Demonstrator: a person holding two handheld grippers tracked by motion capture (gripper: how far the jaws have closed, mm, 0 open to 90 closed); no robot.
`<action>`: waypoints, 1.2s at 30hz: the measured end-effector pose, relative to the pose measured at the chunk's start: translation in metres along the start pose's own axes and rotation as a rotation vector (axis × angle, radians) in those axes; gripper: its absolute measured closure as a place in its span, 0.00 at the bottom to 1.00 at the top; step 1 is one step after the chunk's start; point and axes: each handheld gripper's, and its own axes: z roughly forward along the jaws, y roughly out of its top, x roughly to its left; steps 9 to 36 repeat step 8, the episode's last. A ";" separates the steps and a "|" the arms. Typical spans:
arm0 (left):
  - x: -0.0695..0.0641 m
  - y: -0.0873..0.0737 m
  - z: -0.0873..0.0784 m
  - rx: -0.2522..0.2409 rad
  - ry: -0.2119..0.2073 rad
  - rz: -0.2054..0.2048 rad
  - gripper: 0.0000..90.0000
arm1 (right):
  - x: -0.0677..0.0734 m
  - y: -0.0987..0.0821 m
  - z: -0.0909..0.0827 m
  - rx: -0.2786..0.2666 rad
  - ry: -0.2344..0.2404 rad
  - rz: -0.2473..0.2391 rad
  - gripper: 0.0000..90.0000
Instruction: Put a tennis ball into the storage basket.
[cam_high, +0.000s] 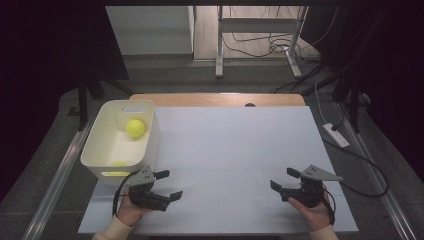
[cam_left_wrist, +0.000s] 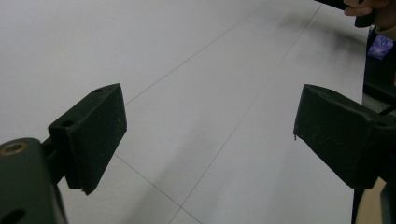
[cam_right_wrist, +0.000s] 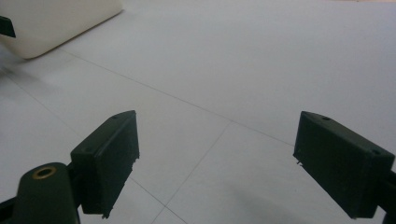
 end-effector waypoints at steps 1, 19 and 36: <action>0.000 0.000 0.000 0.001 0.001 -0.001 0.11 | 0.000 0.000 0.000 0.001 0.000 0.000 0.16; 0.000 0.001 0.000 -0.009 -0.001 -0.013 0.11 | -0.002 0.000 0.001 -0.003 0.004 0.001 0.15; 0.000 0.001 0.000 -0.009 -0.001 -0.013 0.11 | -0.002 0.000 0.001 -0.003 0.004 0.001 0.15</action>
